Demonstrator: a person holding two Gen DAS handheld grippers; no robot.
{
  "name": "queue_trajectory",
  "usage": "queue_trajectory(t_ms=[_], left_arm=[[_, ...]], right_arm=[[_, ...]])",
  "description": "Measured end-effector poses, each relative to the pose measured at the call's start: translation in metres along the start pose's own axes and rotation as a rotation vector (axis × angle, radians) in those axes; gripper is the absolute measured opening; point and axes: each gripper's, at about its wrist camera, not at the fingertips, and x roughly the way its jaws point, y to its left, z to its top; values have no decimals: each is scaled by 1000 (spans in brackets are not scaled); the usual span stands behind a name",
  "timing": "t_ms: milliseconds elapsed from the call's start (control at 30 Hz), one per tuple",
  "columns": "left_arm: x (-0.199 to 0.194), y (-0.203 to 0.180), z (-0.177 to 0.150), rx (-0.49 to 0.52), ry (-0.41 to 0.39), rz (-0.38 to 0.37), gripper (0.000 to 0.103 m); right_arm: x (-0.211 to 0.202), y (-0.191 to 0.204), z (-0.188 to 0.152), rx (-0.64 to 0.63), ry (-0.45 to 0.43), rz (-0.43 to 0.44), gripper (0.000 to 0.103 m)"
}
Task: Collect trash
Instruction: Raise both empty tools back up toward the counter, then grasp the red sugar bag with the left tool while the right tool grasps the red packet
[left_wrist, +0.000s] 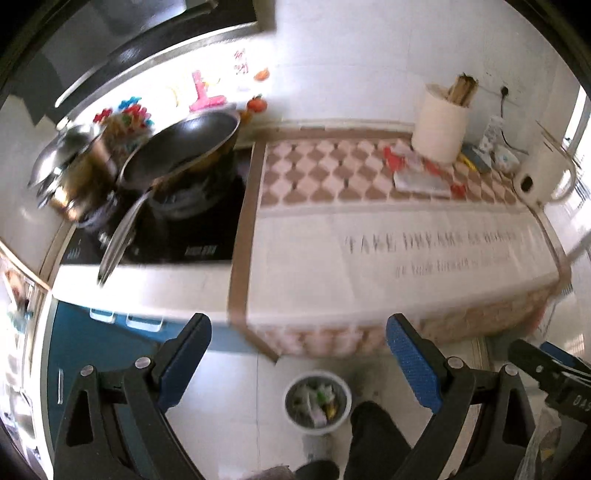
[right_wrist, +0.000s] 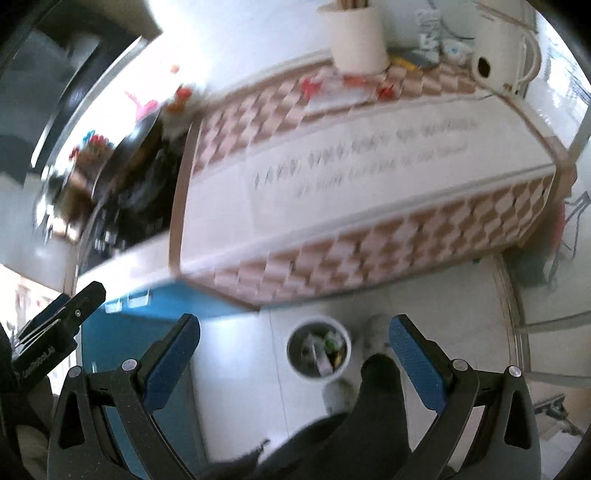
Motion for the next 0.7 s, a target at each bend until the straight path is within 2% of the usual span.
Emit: queue_trajectory(t_ms=[133, 233, 333, 433, 467, 500, 600, 700], left_arm=[[47, -32, 58, 2, 33, 13, 97], [95, -60, 103, -1, 90, 20, 97], [152, -88, 146, -13, 156, 9, 97], [210, -114, 180, -37, 238, -39, 97], [225, -120, 188, -43, 258, -50, 97], [244, -128, 196, -51, 286, -64, 97], [292, -147, 213, -65, 354, -100, 96], [330, -162, 223, -70, 410, -134, 95]], right_arm=[[14, -30, 64, 67, -47, -14, 103], [38, -68, 127, 132, -61, -27, 103], [68, -104, 189, 201, -71, -30, 103], [102, -138, 252, 262, -95, -33, 103], [118, -151, 277, 280, -101, -35, 99], [131, -159, 293, 289, -98, -35, 91], [180, -182, 343, 310, -50, -21, 74], [221, -194, 374, 306, -11, -11, 69]])
